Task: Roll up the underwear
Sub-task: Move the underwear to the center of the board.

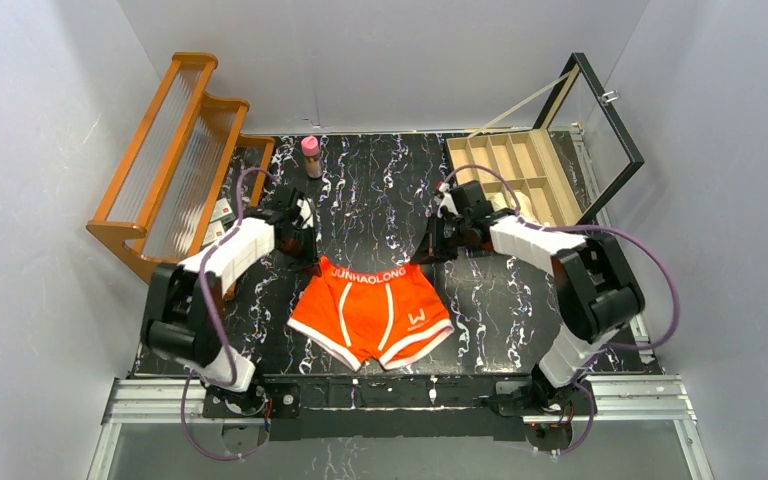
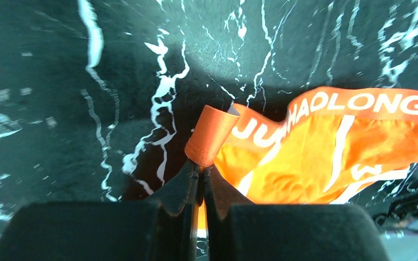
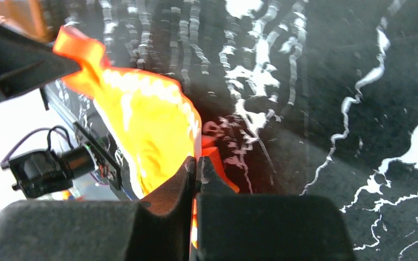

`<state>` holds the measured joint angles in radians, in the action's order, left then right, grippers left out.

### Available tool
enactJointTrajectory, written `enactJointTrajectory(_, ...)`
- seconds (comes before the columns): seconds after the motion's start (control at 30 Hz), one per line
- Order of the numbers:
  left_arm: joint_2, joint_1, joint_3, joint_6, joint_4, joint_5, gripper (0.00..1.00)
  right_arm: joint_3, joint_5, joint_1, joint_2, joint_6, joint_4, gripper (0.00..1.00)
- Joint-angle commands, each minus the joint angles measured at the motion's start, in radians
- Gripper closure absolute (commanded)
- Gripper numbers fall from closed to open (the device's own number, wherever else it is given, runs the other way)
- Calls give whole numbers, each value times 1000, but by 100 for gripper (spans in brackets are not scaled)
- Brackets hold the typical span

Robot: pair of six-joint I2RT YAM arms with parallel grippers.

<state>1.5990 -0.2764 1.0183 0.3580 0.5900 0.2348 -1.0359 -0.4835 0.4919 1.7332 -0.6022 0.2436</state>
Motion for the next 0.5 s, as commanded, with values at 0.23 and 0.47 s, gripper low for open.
enactJointTrajectory(0.23, -435, 33, -169, 120, -150, -437, 90, 197, 56, 1, -196, 242, -748, 87)
enactJointTrajectory(0.47, -209, 50, -33, 74, -165, -538, 21, -247, 328, -10, 123, 320, -459, 59)
